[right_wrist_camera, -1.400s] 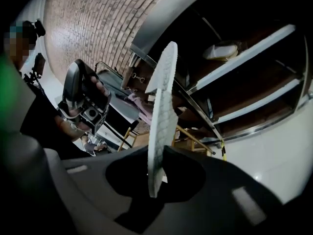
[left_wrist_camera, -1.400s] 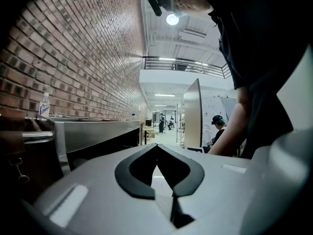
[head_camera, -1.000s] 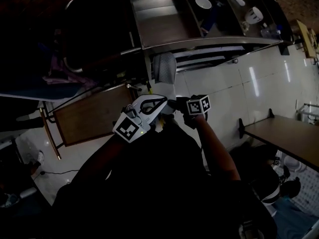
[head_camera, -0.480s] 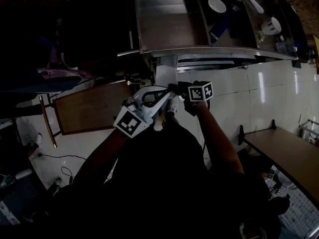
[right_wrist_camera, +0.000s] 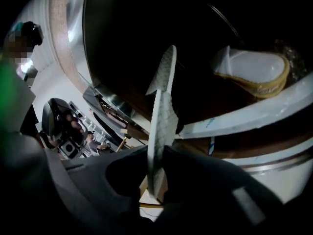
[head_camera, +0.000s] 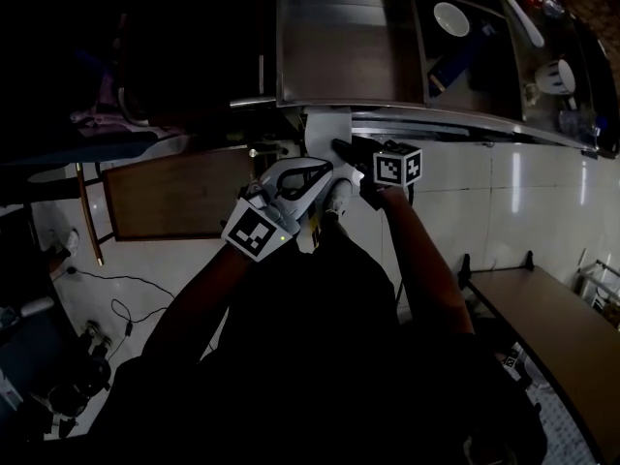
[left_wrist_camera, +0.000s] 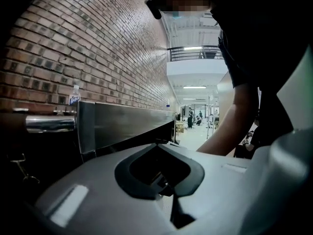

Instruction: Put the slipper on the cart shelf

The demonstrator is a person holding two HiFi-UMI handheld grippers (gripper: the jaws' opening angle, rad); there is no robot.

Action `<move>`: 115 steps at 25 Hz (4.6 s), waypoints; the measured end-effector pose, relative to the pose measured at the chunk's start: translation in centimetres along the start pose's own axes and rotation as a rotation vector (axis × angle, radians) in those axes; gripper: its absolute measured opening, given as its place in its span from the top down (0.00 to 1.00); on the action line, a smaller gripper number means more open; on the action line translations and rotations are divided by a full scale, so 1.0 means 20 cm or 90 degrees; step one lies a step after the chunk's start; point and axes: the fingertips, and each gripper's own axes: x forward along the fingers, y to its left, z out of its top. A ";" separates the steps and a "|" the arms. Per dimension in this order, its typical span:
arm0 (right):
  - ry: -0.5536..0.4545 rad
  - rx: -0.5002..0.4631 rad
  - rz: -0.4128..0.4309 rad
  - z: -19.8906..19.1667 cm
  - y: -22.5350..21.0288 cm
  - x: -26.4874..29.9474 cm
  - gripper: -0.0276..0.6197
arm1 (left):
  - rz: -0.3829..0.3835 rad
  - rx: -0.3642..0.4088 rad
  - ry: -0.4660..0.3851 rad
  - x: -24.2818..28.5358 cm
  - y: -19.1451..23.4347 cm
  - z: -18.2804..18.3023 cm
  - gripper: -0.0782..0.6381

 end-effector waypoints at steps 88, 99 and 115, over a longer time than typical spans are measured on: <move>-0.200 -0.553 -0.117 0.06 1.42 0.19 0.82 | 0.136 -0.018 -0.035 -1.13 0.16 -0.02 0.89; -0.212 -0.585 -0.092 -0.20 1.89 0.30 0.95 | 0.110 0.004 -0.062 -1.51 0.01 0.00 0.89; -0.184 -0.588 -0.020 -0.42 2.07 0.15 0.95 | 0.186 -0.025 -0.049 -1.58 -0.29 0.04 0.89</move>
